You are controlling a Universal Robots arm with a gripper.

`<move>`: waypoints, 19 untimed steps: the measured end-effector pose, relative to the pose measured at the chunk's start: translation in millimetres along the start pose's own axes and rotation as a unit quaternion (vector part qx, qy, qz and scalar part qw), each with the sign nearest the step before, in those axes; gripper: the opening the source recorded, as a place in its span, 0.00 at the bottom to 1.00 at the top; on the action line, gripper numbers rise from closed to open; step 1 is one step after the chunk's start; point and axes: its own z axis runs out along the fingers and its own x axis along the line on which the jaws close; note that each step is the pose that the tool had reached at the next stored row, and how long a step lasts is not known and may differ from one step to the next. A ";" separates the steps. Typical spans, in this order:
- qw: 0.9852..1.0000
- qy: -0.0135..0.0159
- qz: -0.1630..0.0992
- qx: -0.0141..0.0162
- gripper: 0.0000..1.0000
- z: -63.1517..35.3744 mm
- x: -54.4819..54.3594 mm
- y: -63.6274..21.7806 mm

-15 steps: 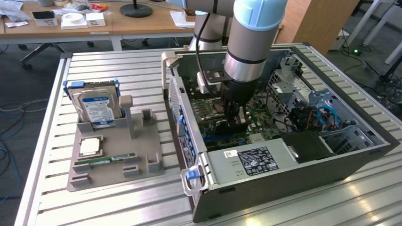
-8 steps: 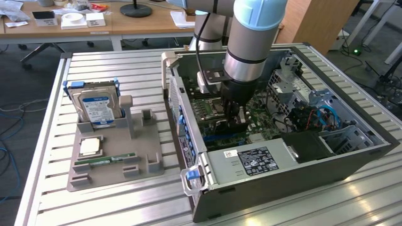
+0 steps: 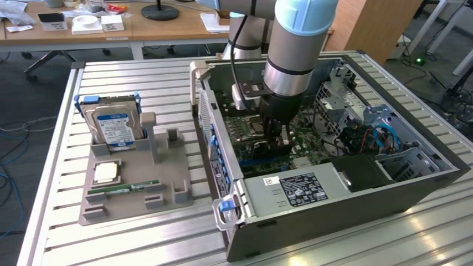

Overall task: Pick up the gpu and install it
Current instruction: 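Insert the gpu into the slot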

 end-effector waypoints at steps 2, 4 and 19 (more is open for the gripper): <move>1.000 0.000 -0.001 0.000 0.27 0.0 0.0 0.0; 1.000 0.000 -0.002 0.000 0.27 0.0 0.0 0.0; 1.000 -0.001 -0.003 0.000 0.27 1.0 0.0 0.1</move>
